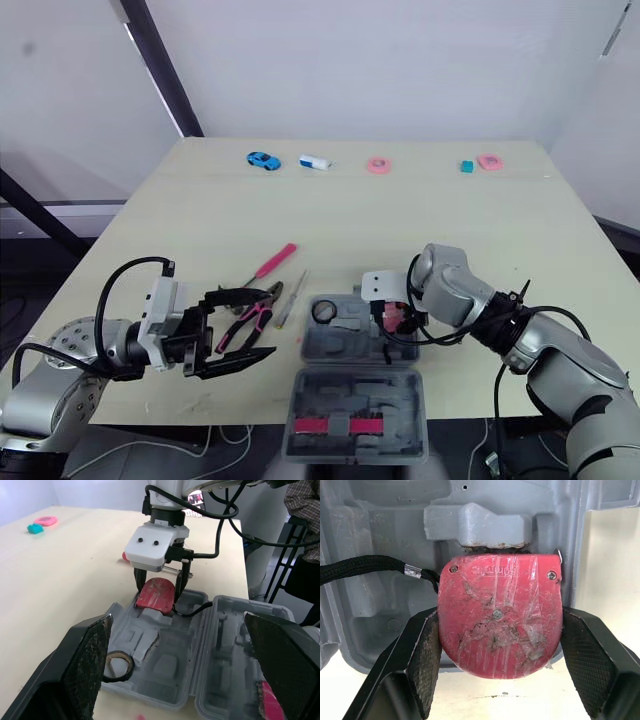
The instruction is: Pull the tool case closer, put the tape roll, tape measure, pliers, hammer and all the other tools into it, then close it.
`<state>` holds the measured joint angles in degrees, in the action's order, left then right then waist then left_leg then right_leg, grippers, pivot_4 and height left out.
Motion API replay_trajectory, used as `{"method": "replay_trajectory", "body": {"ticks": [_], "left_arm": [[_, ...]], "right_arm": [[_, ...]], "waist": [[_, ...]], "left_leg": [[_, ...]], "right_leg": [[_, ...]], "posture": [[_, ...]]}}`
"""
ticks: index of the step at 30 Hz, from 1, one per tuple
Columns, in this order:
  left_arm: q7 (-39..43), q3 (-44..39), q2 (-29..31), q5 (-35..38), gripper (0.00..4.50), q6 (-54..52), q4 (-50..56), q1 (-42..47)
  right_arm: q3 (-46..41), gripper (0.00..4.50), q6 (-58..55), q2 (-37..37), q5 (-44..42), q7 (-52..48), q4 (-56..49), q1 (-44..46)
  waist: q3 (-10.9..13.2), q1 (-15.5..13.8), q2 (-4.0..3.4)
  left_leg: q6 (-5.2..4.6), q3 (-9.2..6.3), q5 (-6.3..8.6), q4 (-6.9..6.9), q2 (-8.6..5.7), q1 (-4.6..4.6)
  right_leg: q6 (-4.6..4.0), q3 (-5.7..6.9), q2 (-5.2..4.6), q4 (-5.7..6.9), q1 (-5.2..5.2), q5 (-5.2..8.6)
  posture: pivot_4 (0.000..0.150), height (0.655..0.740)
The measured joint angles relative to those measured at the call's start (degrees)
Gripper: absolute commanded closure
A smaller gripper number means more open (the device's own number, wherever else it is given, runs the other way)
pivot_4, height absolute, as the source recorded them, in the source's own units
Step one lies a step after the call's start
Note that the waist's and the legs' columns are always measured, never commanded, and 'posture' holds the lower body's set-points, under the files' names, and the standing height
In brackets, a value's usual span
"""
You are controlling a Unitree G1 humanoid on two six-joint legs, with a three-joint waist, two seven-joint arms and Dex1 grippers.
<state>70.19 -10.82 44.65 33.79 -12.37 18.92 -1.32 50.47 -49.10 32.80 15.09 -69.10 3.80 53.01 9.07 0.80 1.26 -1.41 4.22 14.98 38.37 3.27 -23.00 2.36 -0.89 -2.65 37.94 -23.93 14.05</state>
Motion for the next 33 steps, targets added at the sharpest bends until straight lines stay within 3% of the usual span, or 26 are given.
{"method": "replay_trajectory", "body": {"ticks": [10, 13, 14, 23, 33], "left_arm": [[0.0, 0.2, -0.1, 0.0, 0.0, 0.0, -0.1, 0.3], [0.0, 0.2, -0.1, 0.0, 0.0, 0.0, -0.1, 0.4], [0.0, 0.2, -0.3, 0.0, 0.0, 0.0, -0.1, 0.4], [0.7, 1.3, -0.7, 0.0, 0.0, 0.3, -0.7, 0.5], [0.8, 1.9, -1.2, 0.0, 0.0, 0.4, -0.9, 0.7]], "right_arm": [[-1.1, 1.57, 0.4, 0.2, 0.4, -0.2, -0.8, -1.2], [-1.3, 0.08, 0.6, 0.2, 0.5, -0.4, -1.0, -1.5], [-1.3, 0.03, 0.7, 0.2, 0.4, -0.7, -1.1, -1.9], [-2.1, 0.03, 0.6, -1.4, 0.4, 0.3, -1.2, -2.5], [-6.0, 0.03, -0.6, 3.8, 0.1, -0.8, -7.5, -2.5]], "waist": [[0.0, 0.0, 0.0], [0.0, 0.0, 0.0], [0.0, 0.0, 0.0], [0.0, 0.0, 0.0], [0.0, 0.0, -0.02]], "left_leg": [[0.0, -0.01, 0.0, 0.0, 0.0, 0.0], [0.0, -0.01, 0.0, -0.01, 0.0, 0.0], [0.0, 0.0, 0.0, -0.01, 0.0, 0.0], [0.0, 0.0, 0.0, -0.01, 0.01, 0.0], [0.0, -0.01, 0.0, -0.02, 0.01, -0.01]], "right_leg": [[0.0, 0.0, 0.0, 0.0, 0.0, 0.0], [0.0, 0.0, 0.0, 0.0, 0.0, 0.0], [0.0, 0.0, 0.0, -0.01, 0.0, 0.0], [0.0, 0.0, 0.0, -0.01, 0.0, 0.0], [-0.02, 0.01, 0.0, -0.02, -0.01, 0.01]], "posture": [[0.15, 0.74], [0.15, 0.74], [0.15, 0.74], [0.15, 0.74], [0.15, 0.74]]}}
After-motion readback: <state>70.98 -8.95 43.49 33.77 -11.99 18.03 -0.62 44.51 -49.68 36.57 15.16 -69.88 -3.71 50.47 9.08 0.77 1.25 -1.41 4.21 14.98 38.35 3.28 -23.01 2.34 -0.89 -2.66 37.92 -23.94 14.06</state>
